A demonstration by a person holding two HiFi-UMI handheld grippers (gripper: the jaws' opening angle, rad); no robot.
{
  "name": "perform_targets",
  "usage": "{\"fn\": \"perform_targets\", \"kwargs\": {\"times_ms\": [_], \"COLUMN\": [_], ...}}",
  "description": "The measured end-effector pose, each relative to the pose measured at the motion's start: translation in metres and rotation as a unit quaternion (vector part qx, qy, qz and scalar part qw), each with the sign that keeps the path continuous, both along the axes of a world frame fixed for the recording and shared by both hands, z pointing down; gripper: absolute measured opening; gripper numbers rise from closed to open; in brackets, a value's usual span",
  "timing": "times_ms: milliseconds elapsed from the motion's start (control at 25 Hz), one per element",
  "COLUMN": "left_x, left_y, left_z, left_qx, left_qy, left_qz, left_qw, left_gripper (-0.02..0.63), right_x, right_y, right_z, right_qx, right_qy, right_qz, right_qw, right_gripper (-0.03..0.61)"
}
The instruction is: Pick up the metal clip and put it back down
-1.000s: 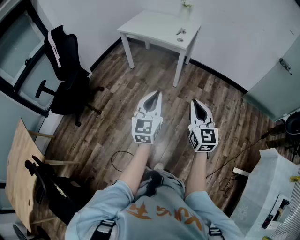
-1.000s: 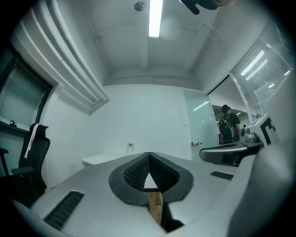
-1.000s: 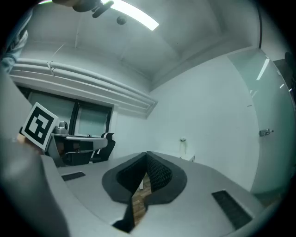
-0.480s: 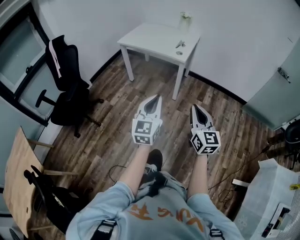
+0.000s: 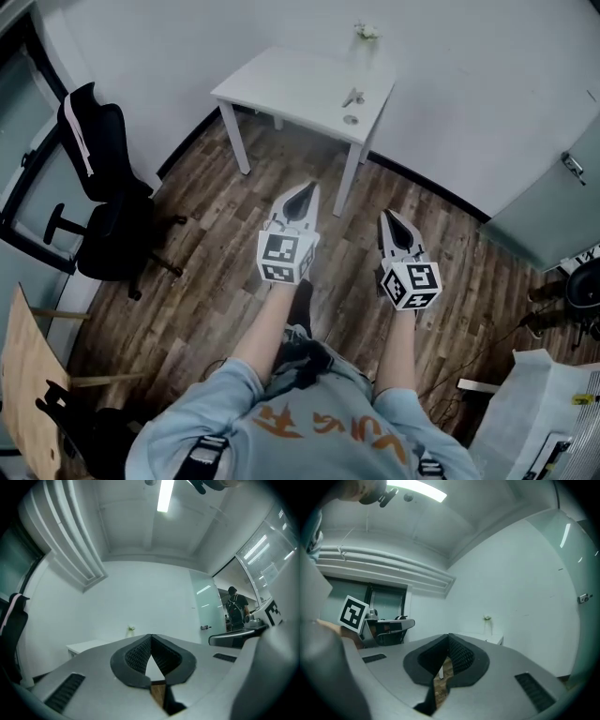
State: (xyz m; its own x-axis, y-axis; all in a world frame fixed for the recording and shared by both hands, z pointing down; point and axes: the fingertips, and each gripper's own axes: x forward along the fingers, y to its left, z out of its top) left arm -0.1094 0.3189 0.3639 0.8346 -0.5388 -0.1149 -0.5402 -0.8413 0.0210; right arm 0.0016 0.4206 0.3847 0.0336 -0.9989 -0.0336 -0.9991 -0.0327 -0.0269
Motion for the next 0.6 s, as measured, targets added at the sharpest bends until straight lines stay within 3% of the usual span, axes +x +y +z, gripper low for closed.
{"fn": "perform_targets", "kwargs": {"times_ms": [160, 360, 600], "left_x": [0.052, 0.13, 0.188], "left_y": [-0.114, -0.244, -0.366], "left_z": [0.031, 0.043, 0.033], "left_qx": [-0.034, -0.047, -0.075], "left_qy": [0.008, -0.049, -0.025], "left_qz": [-0.005, 0.013, 0.017], "left_qw": [0.9994, 0.9976, 0.9967], "left_gripper": [0.025, 0.025, 0.025], "right_x": [0.053, 0.114, 0.167], "right_y": [-0.107, -0.256, -0.386], "right_z": [0.028, 0.026, 0.021], "right_qx": [0.002, 0.006, -0.018], "right_qy": [-0.029, -0.074, -0.081], "right_qz": [-0.001, -0.01, -0.004], "right_qw": [1.0, 0.997, 0.997], "right_gripper": [0.012, 0.012, 0.012]}}
